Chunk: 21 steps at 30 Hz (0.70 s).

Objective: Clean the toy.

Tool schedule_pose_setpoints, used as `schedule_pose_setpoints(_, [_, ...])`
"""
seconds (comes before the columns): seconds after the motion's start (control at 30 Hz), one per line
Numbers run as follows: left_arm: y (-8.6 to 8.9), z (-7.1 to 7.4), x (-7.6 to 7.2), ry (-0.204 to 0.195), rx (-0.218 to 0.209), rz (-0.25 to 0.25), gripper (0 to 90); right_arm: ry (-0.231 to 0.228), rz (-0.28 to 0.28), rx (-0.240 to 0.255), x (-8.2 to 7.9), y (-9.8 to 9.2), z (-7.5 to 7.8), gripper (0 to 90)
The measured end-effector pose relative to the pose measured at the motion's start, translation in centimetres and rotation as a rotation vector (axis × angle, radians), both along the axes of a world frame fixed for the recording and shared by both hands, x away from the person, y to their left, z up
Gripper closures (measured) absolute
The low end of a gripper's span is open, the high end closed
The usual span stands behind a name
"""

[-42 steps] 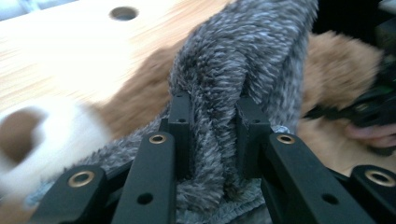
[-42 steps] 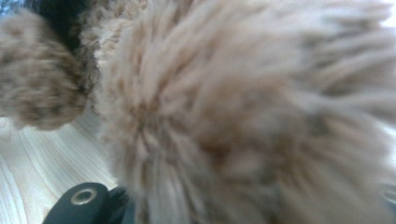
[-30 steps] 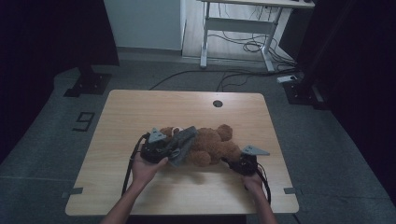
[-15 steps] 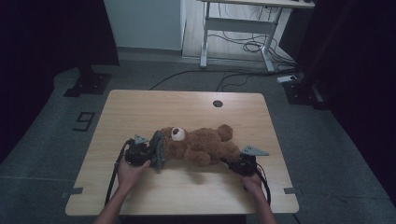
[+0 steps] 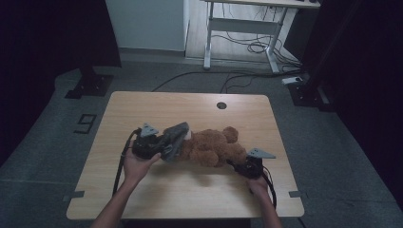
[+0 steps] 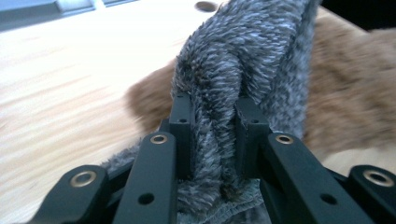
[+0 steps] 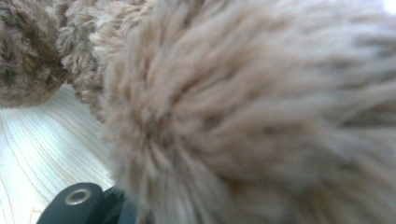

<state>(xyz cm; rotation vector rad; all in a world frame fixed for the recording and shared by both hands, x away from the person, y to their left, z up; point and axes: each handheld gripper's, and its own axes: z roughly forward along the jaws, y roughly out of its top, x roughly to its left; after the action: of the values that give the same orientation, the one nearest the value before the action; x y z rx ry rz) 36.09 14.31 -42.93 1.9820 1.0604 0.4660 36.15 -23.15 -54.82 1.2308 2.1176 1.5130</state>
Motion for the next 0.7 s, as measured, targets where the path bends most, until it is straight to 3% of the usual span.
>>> schedule_pose_setpoints(0.1, [-1.8,0.1,0.9,-0.013,0.034,-0.007,71.9,-0.002,-0.002,-0.005,0.0,0.0,0.0,65.4])
schedule_pose_setpoints(0.2, [-2.0,0.1,1.6,-0.005,0.037,0.002,71.9,-0.002,0.003,-0.004,0.0,0.0,0.0,64.0])
schedule_pose_setpoints(0.23, [-2.0,-0.1,2.1,0.013,0.026,0.009,72.1,-0.004,0.008,-0.001,-0.2,-0.2,0.1,59.7])
schedule_pose_setpoints(0.27, [-2.1,-0.8,2.5,0.037,0.042,0.014,72.1,-0.009,0.007,-0.001,-0.2,-0.2,0.1,54.9])
schedule_pose_setpoints(0.3, [-2.1,-0.8,2.5,0.037,0.042,0.014,72.2,-0.009,0.007,-0.001,-0.2,-0.2,0.1,54.9])
schedule_pose_setpoints(0.33, [-2.1,-1.6,2.4,0.043,0.054,0.009,72.4,-0.011,-0.021,-0.003,-0.4,-0.4,0.5,39.7])
schedule_pose_setpoints(0.4, [-2.0,-2.0,2.2,0.040,0.043,0.008,72.7,-0.006,-0.026,0.008,-0.7,-0.9,1.1,30.0])
schedule_pose_setpoints(0.43, [-1.7,-2.4,1.7,0.039,0.010,0.007,72.8,-0.014,-0.028,0.016,-0.9,-1.3,1.6,26.3])
schedule_pose_setpoints(0.67, [-1.5,-3.2,0.7,0.030,0.009,-0.008,72.9,-0.034,-0.007,0.060,-2.2,-2.4,3.9,14.9])
schedule_pose_setpoints(0.7, [-1.5,-3.3,0.6,0.029,0.016,-0.014,72.9,-0.056,0.001,0.087,-2.9,-2.4,4.8,13.9])
